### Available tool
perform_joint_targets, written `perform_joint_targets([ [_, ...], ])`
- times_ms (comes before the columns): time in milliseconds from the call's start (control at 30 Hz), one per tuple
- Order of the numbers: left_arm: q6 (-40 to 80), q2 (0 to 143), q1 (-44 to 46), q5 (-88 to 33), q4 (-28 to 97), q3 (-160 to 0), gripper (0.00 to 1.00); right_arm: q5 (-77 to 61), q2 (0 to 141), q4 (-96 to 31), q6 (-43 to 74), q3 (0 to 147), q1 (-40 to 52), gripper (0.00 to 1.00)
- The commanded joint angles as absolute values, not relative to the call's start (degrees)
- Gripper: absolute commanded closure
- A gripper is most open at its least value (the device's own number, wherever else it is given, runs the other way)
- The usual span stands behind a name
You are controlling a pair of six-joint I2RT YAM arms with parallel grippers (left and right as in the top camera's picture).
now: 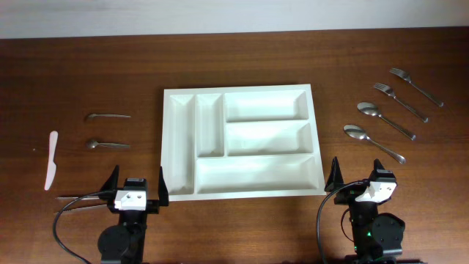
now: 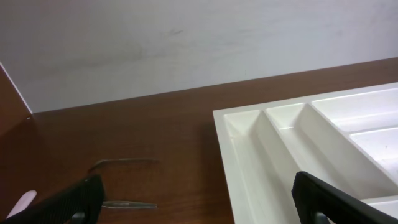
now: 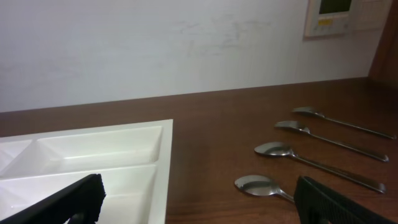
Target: Pack container
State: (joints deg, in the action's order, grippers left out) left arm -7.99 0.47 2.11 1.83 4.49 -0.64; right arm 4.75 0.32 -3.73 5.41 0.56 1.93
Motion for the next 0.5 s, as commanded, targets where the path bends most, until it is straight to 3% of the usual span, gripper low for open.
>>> perform_joint_targets([
  [0, -8.67, 0.40, 1.80, 1.21, 4.78, -0.51, 0.01, 6.28, 0.43, -4.12, 5.39, 0.32, 2.52, 0.01],
  [467, -8.67, 0.40, 1.80, 1.21, 4.78, -0.51, 0.01, 6.26, 0.43, -4.12, 5.39, 0.32, 2.50, 0.01],
])
